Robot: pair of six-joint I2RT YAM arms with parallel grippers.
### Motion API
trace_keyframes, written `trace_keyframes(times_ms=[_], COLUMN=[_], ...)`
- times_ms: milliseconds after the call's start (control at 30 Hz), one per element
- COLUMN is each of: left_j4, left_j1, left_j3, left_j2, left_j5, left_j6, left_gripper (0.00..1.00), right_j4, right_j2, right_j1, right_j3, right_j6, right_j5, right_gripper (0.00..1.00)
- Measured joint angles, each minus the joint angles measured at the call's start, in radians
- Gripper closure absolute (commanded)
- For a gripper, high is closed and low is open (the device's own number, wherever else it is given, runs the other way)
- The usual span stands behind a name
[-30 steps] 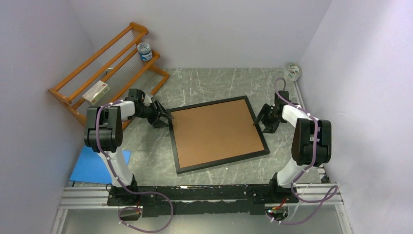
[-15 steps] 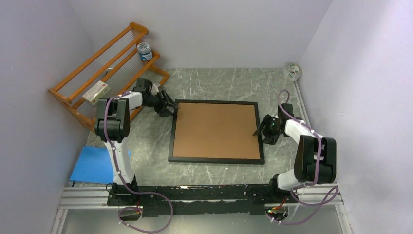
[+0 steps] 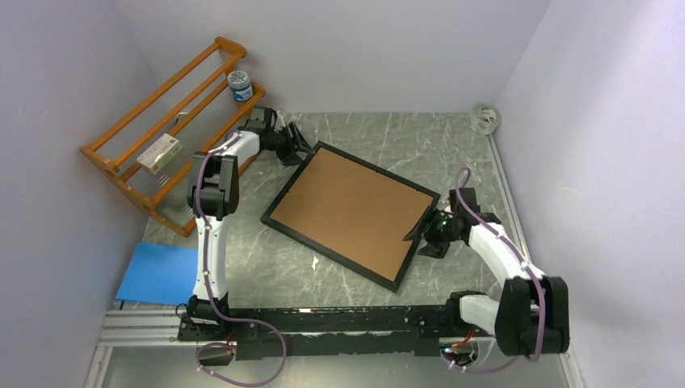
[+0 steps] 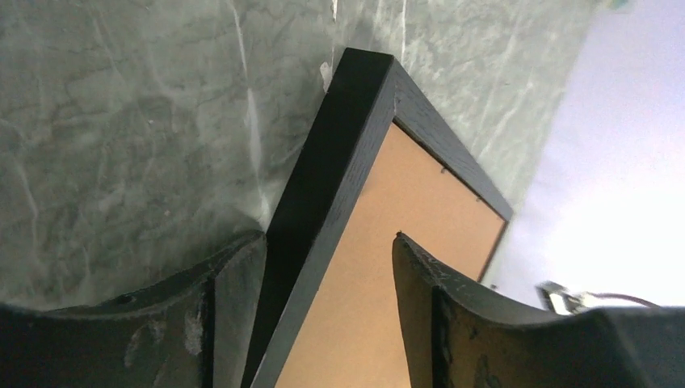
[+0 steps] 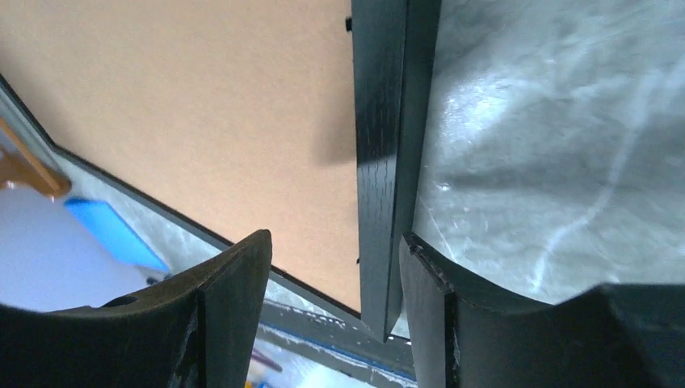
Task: Put the photo into the frame
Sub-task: Adjust the photo frame at the center of the board.
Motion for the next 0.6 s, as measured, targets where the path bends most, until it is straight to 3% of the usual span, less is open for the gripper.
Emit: trace_keyframes(times_ms=[233,433,600], left_j4=[-0.218,-0.384,-0.419], left_j1=[-0.031,0.022,0.060], left_j3=[0.105,0.094,-0.090], left_j2=[-0.016,-0.117,-0.368], left_j5=[-0.187,-0.296,-0.351], left_j6=[0.110,0.161,0.183], left_gripper=[0.13,0.12,0.22], right_j4=[-0.143,-0.094,0.024], right_j2=[-0.153,-0.067,0.150], right_j1=[0.003,0.003,0.003], right_j3=[0.190,0.348,0.502], right_j6=[0.070,0.088,0.073], right_j5=[0.286,0.417,0.424], right_gripper=[0.35,0.36,0.36])
